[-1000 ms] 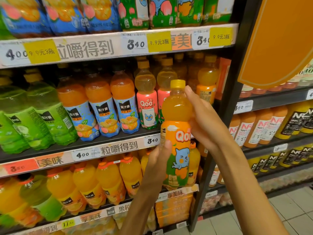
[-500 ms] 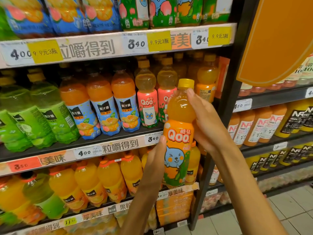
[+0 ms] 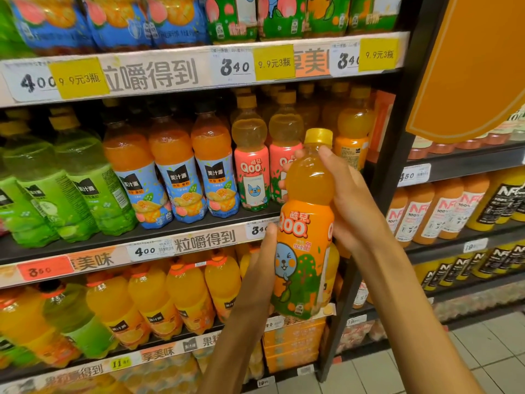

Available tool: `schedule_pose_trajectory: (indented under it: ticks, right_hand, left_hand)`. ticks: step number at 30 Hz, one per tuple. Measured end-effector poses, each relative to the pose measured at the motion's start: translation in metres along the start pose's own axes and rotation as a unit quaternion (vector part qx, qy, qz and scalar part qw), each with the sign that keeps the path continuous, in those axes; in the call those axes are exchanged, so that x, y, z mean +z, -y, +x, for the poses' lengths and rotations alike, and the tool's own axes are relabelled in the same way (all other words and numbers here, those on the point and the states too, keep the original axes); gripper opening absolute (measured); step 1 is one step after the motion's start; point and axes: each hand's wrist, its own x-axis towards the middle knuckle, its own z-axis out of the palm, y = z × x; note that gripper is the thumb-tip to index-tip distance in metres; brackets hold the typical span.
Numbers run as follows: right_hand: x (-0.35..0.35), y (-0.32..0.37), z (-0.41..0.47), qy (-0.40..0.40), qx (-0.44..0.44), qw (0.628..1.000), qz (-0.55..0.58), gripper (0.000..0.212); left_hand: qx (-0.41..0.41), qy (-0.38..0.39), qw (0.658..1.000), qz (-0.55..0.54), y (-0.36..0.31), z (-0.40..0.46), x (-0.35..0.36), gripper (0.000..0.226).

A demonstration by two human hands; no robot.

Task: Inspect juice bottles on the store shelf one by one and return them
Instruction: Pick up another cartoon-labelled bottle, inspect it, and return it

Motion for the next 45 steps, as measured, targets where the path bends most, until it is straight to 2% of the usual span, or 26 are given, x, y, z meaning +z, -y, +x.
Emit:
schedule_pose_trajectory:
  ticks: [3,6,8,10,12,14,16,21,25,30,33,35,38,41,45]
  right_hand:
    - [0.002,-0.002,-0.001,-0.023,-0.021,0.997,-0.065,0.031]
    - [0.003,-0.005,-0.001,-0.027,-0.005,0.997,-0.070,0.041]
    - [0.000,-0.003,0.000,-0.014,0.005,0.999,-0.042,0.038]
    - [-0.003,0.000,0.002,0.004,0.013,1.000,0.010,0.031]
    - [-0.004,0.001,0.005,0.023,0.027,0.998,0.050,0.034]
    - [-0.003,0.002,0.008,0.053,0.040,0.996,0.065,0.034]
    - [-0.002,0.003,0.009,0.073,0.032,0.995,0.060,0.032]
    - [-0.001,0.000,0.005,0.008,-0.017,1.000,-0.010,0.023]
    - [0.002,-0.002,0.003,-0.010,-0.031,0.999,-0.041,0.023]
    - [0.002,0.000,0.008,0.007,-0.008,1.000,-0.016,0.032]
    - [-0.002,0.000,0.013,0.034,0.014,0.998,0.050,0.031]
    - [-0.003,-0.001,0.014,0.064,0.028,0.994,0.083,0.031]
    - [-0.002,-0.003,0.015,0.071,0.029,0.992,0.097,0.032]
    - [-0.003,-0.006,0.014,0.025,0.012,0.998,0.059,0.030]
    - [-0.004,-0.013,0.013,-0.027,0.015,0.999,0.013,0.025]
  left_hand:
    - [0.076,-0.015,0.994,0.078,0.000,0.002,0.002,0.061]
    - [0.122,-0.046,0.983,0.131,0.005,0.003,0.006,0.055]
    - [0.110,-0.047,0.987,0.110,0.005,0.004,0.005,0.064]
    - [0.075,-0.007,0.995,0.060,0.005,0.006,0.000,0.066]
    - [0.031,0.043,0.998,0.017,0.005,0.006,-0.004,0.075]
    - [0.001,0.084,0.996,-0.007,0.007,0.006,-0.004,0.088]
    - [-0.006,0.106,0.994,-0.011,0.008,0.007,-0.003,0.088]
    - [0.063,0.022,0.997,0.041,0.005,0.011,-0.001,0.072]
    - [0.120,0.007,0.989,0.082,0.006,0.010,0.000,0.054]
    - [0.100,0.012,0.993,0.056,0.003,0.010,0.000,0.056]
    - [0.036,0.025,0.999,0.022,0.002,0.010,-0.003,0.081]
    - [0.003,0.053,0.999,-0.001,0.003,0.009,-0.003,0.088]
    - [-0.006,0.089,0.996,-0.019,0.006,0.010,-0.003,0.076]
    - [0.023,0.039,0.999,0.024,0.003,0.011,-0.004,0.068]
    - [0.083,0.030,0.991,0.099,0.001,0.007,-0.003,0.057]
